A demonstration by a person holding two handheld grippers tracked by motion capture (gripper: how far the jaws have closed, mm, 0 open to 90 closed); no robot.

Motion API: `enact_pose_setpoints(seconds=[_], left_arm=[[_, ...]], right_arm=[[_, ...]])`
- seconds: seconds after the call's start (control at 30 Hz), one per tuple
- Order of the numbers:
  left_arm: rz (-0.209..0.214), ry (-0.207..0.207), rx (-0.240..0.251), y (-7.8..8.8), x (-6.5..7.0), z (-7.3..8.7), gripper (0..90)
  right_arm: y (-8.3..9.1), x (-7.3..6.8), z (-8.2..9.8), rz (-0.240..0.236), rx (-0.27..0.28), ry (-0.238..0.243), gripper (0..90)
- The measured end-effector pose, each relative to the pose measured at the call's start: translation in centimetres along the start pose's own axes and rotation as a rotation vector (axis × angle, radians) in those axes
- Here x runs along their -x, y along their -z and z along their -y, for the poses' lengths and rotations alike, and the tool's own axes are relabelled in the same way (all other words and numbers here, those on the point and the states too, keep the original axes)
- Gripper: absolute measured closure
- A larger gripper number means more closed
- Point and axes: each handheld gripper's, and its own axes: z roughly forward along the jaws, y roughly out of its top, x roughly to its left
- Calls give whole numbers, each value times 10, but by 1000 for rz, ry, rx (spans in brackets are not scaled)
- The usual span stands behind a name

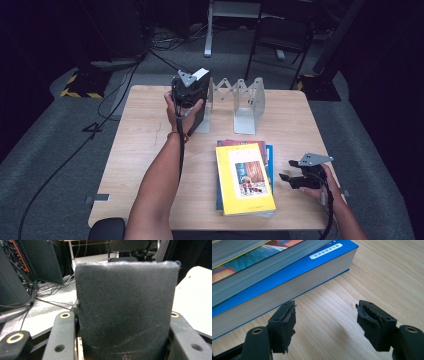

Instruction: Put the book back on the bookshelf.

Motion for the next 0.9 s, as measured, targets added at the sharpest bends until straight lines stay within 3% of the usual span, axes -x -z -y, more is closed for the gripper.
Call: enact_pose_setpoints(seconds=[0.4,0.57,0.7,0.9], left_arm=[[31,-40,-9,18,-1,11,513],[40,-42,-4,31,-2,22,515],[49,-45,-11,40,-3,29,514],[56,-39,-20,47,-3,36,513]], right_arm=[[-1,3,0,42,13,-25,327],[0,7,2,92,22,-49,336],[2,11,4,102,34,-80,337],[1,12,4,117,20,-79,336]])
